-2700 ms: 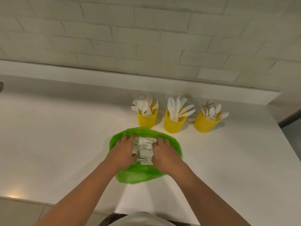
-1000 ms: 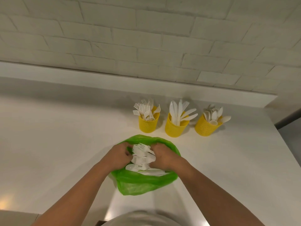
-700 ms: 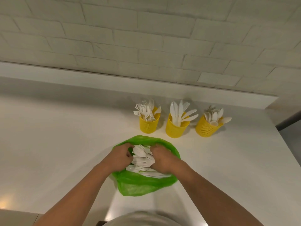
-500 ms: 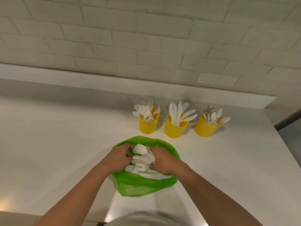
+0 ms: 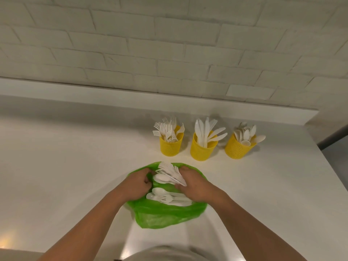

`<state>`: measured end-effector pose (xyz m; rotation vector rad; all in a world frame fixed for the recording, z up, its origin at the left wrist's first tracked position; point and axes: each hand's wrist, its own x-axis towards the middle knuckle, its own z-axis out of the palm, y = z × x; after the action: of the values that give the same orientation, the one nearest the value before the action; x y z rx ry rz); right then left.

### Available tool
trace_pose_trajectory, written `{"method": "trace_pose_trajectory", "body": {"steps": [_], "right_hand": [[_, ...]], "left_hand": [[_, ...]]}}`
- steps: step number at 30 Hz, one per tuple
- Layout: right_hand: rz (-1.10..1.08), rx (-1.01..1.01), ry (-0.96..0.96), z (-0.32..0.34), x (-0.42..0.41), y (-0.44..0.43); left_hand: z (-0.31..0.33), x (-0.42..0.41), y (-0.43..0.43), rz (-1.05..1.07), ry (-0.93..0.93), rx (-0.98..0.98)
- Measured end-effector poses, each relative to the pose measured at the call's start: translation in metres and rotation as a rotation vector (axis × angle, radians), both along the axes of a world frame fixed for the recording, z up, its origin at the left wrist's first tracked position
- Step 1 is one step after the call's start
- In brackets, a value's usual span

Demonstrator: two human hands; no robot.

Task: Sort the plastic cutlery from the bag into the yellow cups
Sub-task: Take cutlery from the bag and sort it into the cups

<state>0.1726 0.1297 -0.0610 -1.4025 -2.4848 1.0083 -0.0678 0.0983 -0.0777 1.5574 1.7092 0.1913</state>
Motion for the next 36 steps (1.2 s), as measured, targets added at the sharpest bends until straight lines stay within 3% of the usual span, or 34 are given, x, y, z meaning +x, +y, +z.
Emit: {"method": "trace_pose_trajectory", "body": {"steps": [3, 7, 16, 18, 21, 23, 24, 33, 36], "right_hand": [[-0.028, 0.121, 0.046, 0.003, 0.005, -0.002], [-0.155, 0.069, 0.086, 0.014, 0.012, 0.000], [-0.394, -0.297, 0.654, 0.052, 0.011, 0.001], [-0.407, -0.392, 0.826, 0.056, 0.005, 0.001], [-0.361, -0.571, 1.014, 0.060, -0.008, -0.001], [-0.306, -0.620, 1.016, 0.061, -0.018, -0.004], [-0.282, -0.619, 0.994, 0.062, -0.022, -0.005], [-0.289, -0.759, 0.883, 0.079, -0.032, -0.004], [-0.303, -0.840, 0.926, 0.082, -0.030, -0.004]], "left_hand": [[0.000, 0.000, 0.001, 0.001, -0.001, -0.015], [0.000, -0.001, 0.000, -0.017, 0.012, -0.018], [0.032, 0.004, 0.000, -0.062, 0.024, 0.015], [0.053, 0.011, 0.002, 0.010, -0.059, 0.156], [0.093, 0.029, 0.006, 0.298, -0.498, 0.329], [0.114, 0.041, 0.013, 0.331, -0.731, 0.354], [0.123, 0.046, 0.017, 0.294, -0.763, 0.373], [0.138, 0.069, 0.044, 0.147, -0.496, 0.497], [0.135, 0.074, 0.044, 0.101, -0.471, 0.494]]}}
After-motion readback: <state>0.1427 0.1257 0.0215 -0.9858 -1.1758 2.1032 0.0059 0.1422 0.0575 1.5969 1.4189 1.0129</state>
